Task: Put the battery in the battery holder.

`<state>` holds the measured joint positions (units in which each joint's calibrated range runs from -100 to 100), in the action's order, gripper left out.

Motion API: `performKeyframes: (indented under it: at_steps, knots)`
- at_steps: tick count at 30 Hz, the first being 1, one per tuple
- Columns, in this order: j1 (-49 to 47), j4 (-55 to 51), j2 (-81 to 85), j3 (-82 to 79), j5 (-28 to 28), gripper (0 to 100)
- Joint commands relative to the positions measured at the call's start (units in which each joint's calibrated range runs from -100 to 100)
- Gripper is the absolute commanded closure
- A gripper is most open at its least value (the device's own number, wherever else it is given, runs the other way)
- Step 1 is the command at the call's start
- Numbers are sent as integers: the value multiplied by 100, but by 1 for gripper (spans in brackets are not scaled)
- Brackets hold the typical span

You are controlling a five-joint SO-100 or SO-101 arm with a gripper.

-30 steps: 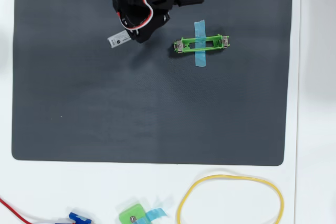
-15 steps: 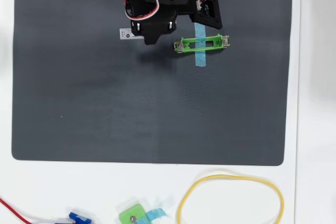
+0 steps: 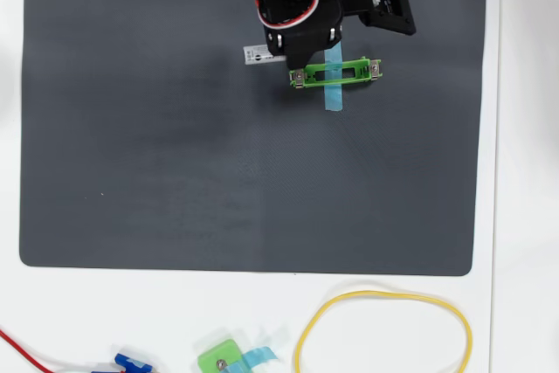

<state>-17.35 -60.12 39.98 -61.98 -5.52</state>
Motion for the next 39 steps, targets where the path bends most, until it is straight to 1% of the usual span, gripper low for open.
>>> performKeyframes:
  at_steps: [1, 2, 6, 10, 13, 14, 18, 20, 25, 28, 32, 34, 39]
  knots:
    - [-377, 42, 134, 13, -121, 100]
    - [-554, 42, 134, 13, -304, 100]
    - [-1021, 59, 168, 13, -512, 100]
    - [-1643, 59, 825, 4, -752, 100]
    - [-2027, 129, 637, 22, -862, 100]
    - [-2090, 321, 526, 13, -867, 100]
    - [-2100, 400, 211, 92, -940, 100]
    - [-2110, 750, 91, 92, -987, 100]
    - [-2121, 1047, -199, 101, -1102, 100]
    - [-2328, 1073, -216, 101, -1143, 100]
    - [-2359, 1082, -224, 163, -1143, 100]
    - [-2577, 1082, -233, 163, -1143, 100]
    - [-2526, 1073, -310, 154, -1123, 100]
